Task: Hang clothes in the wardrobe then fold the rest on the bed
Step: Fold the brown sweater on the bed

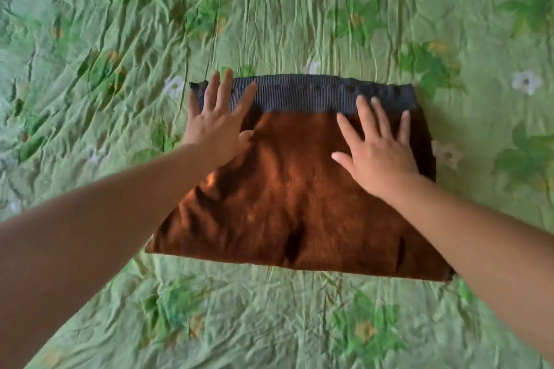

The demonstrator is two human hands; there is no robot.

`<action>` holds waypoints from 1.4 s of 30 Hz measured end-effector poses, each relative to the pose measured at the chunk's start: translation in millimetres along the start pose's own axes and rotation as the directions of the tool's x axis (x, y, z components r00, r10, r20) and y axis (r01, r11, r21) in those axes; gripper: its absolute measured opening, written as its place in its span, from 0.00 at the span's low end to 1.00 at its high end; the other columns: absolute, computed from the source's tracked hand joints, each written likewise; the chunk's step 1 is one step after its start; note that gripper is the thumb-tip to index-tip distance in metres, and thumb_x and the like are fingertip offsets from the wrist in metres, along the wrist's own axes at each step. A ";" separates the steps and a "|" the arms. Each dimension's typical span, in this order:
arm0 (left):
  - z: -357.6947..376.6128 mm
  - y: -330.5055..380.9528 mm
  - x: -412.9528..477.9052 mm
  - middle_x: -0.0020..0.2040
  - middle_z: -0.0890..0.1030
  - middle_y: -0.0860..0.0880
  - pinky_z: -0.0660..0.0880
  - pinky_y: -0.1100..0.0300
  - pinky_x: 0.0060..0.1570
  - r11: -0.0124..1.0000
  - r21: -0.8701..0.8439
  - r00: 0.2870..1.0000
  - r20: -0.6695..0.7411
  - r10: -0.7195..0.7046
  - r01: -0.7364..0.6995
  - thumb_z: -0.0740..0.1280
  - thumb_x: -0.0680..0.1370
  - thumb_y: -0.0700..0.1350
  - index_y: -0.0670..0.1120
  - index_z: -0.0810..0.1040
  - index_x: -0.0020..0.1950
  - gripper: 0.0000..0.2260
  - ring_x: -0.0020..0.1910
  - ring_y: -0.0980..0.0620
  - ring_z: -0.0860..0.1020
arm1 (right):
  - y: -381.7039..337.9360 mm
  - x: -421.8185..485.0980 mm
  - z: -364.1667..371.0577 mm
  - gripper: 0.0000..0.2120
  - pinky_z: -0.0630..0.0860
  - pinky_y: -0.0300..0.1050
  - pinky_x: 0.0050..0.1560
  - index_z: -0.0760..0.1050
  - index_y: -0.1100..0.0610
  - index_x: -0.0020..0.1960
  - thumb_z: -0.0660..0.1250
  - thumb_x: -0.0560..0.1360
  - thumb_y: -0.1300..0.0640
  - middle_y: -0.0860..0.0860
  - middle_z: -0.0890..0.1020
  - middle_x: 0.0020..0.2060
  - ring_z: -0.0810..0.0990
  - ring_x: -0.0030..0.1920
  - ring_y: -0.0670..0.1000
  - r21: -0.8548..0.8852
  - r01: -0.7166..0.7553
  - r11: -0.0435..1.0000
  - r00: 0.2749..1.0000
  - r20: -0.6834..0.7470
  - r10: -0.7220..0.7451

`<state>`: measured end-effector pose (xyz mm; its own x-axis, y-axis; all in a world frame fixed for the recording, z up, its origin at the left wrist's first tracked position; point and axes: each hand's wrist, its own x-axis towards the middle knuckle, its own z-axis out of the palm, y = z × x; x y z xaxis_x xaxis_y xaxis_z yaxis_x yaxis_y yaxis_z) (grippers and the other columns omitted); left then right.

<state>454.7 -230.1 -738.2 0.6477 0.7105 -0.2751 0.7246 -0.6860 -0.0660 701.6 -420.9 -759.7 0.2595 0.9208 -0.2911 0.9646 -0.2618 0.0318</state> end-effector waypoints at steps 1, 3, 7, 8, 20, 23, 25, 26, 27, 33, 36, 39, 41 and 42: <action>10.1 7.8 -15.0 0.82 0.40 0.43 0.49 0.30 0.75 0.999 -0.042 0.997 -0.069 0.031 -0.034 0.58 0.80 0.65 0.58 0.40 0.82 0.37 0.81 0.42 0.40 | -6.6 -17.3 13.8 0.36 0.49 0.78 0.73 0.52 0.49 0.83 0.53 0.80 0.33 0.58 0.45 0.82 0.44 0.82 0.62 0.028 0.013 1.000 1.000 -0.021 -0.013; 37.8 25.6 -52.2 0.83 0.43 0.44 0.52 0.28 0.73 0.988 -0.064 0.986 -0.101 0.131 -0.138 0.52 0.80 0.66 0.59 0.44 0.82 0.33 0.81 0.43 0.41 | -22.2 -57.1 42.8 0.36 0.48 0.76 0.74 0.55 0.49 0.82 0.51 0.81 0.32 0.57 0.49 0.82 0.48 0.82 0.61 0.076 0.046 0.996 0.998 -0.046 -0.042; 90.6 35.0 -122.8 0.83 0.43 0.44 0.51 0.30 0.74 0.996 -0.033 0.996 -0.017 0.086 -0.086 0.48 0.80 0.66 0.60 0.47 0.82 0.31 0.82 0.45 0.44 | -32.0 -117.9 81.1 0.36 0.47 0.74 0.75 0.53 0.47 0.83 0.48 0.80 0.31 0.54 0.50 0.83 0.49 0.82 0.59 0.048 0.068 0.997 0.996 -0.056 -0.066; 97.5 30.7 -133.5 0.83 0.43 0.44 0.51 0.31 0.74 0.998 -0.038 0.998 -0.033 0.056 -0.058 0.48 0.81 0.65 0.60 0.47 0.82 0.31 0.82 0.45 0.45 | -30.2 -124.6 82.1 0.36 0.46 0.73 0.76 0.53 0.47 0.83 0.48 0.80 0.31 0.54 0.50 0.83 0.49 0.82 0.59 0.056 0.051 0.997 0.997 -0.054 -0.048; 93.2 10.2 -183.5 0.82 0.48 0.38 0.53 0.24 0.70 0.961 0.029 0.960 0.062 0.272 -0.274 0.48 0.77 0.74 0.58 0.49 0.82 0.37 0.81 0.37 0.49 | -13.2 -162.2 69.8 0.39 0.64 0.74 0.66 0.70 0.56 0.70 0.70 0.70 0.31 0.64 0.70 0.70 0.69 0.70 0.66 -0.047 0.282 0.958 0.959 0.020 -0.281; 89.5 8.9 -195.0 0.77 0.63 0.35 0.63 0.29 0.66 0.942 0.122 0.950 0.068 0.306 -0.312 0.59 0.76 0.72 0.53 0.60 0.81 0.38 0.75 0.36 0.64 | -21.0 -160.4 57.0 0.28 0.70 0.59 0.48 0.74 0.58 0.54 0.81 0.64 0.44 0.57 0.75 0.47 0.75 0.48 0.61 -0.090 0.264 0.960 0.964 -0.007 -0.266; 85.1 6.2 -206.2 0.67 0.74 0.37 0.72 0.36 0.57 0.929 0.172 0.944 0.047 0.326 -0.329 0.73 0.73 0.61 0.49 0.72 0.74 0.33 0.64 0.37 0.74 | -25.1 -162.8 49.4 0.20 0.73 0.56 0.45 0.75 0.58 0.52 0.80 0.67 0.53 0.54 0.76 0.41 0.77 0.43 0.59 -0.094 0.266 0.959 0.964 0.030 -0.264; 79.9 5.4 -207.2 0.62 0.76 0.40 0.73 0.40 0.53 0.935 0.176 0.951 0.030 0.308 -0.308 0.77 0.71 0.53 0.48 0.75 0.69 0.28 0.59 0.39 0.77 | -27.0 -163.5 45.0 0.18 0.75 0.55 0.46 0.74 0.58 0.53 0.78 0.69 0.56 0.54 0.77 0.41 0.78 0.43 0.59 -0.099 0.267 0.959 0.963 0.065 -0.262; 73.3 5.5 -205.6 0.57 0.77 0.43 0.73 0.43 0.49 0.945 0.168 0.959 0.027 0.281 -0.281 0.77 0.70 0.47 0.48 0.76 0.65 0.25 0.54 0.40 0.77 | -28.3 -164.1 39.9 0.16 0.76 0.54 0.47 0.74 0.57 0.54 0.77 0.71 0.57 0.53 0.78 0.42 0.79 0.44 0.58 -0.105 0.265 0.958 0.961 0.103 -0.255; 59.7 3.9 -222.9 0.44 0.77 0.47 0.75 0.50 0.39 0.937 0.023 0.938 0.008 0.347 -0.347 0.76 0.68 0.40 0.46 0.76 0.55 0.18 0.41 0.44 0.80 | -27.4 -186.2 27.4 0.19 0.78 0.55 0.41 0.68 0.56 0.57 0.74 0.72 0.58 0.54 0.78 0.43 0.81 0.40 0.59 -0.056 0.277 0.959 0.940 0.224 -0.258; 74.1 -0.5 -246.2 0.50 0.77 0.50 0.77 0.50 0.48 0.937 -0.048 0.930 0.116 0.349 -0.346 0.76 0.70 0.51 0.50 0.75 0.60 0.21 0.49 0.47 0.79 | -35.4 -214.7 50.6 0.23 0.76 0.55 0.51 0.69 0.53 0.61 0.68 0.76 0.39 0.52 0.76 0.50 0.80 0.50 0.58 -0.067 0.311 0.948 0.906 0.323 -0.274; 81.4 -0.8 -250.6 0.58 0.74 0.54 0.71 0.48 0.60 0.959 -0.211 0.969 0.119 0.216 -0.188 0.62 0.75 0.70 0.55 0.70 0.65 0.26 0.60 0.49 0.74 | -46.9 -222.2 59.5 0.35 0.69 0.54 0.54 0.70 0.50 0.60 0.44 0.75 0.24 0.51 0.74 0.51 0.76 0.54 0.56 -0.005 0.164 0.986 0.946 0.283 -0.156; 81.6 0.5 -251.3 0.63 0.71 0.53 0.64 0.44 0.67 0.969 -0.245 0.999 0.009 0.039 -0.035 0.57 0.77 0.70 0.57 0.69 0.67 0.25 0.67 0.47 0.68 | -62.1 -218.0 52.2 0.33 0.71 0.54 0.52 0.73 0.51 0.61 0.43 0.78 0.28 0.51 0.74 0.52 0.76 0.54 0.56 0.093 0.129 0.987 0.980 0.143 -0.141; 82.4 -1.1 -251.1 0.67 0.68 0.52 0.61 0.41 0.69 0.964 -0.258 0.996 -0.037 -0.076 0.064 0.58 0.77 0.68 0.58 0.68 0.69 0.24 0.70 0.45 0.65 | -71.3 -212.8 47.4 0.30 0.72 0.55 0.53 0.73 0.51 0.63 0.45 0.80 0.32 0.51 0.75 0.55 0.76 0.56 0.57 0.126 0.146 0.981 0.986 0.065 -0.155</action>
<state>271.9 -420.6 -748.1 0.5993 0.7658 -0.2332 0.8005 -0.5757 0.1668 575.4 -611.9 -745.3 0.1036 0.9294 -0.3543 0.9784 -0.1593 -0.1316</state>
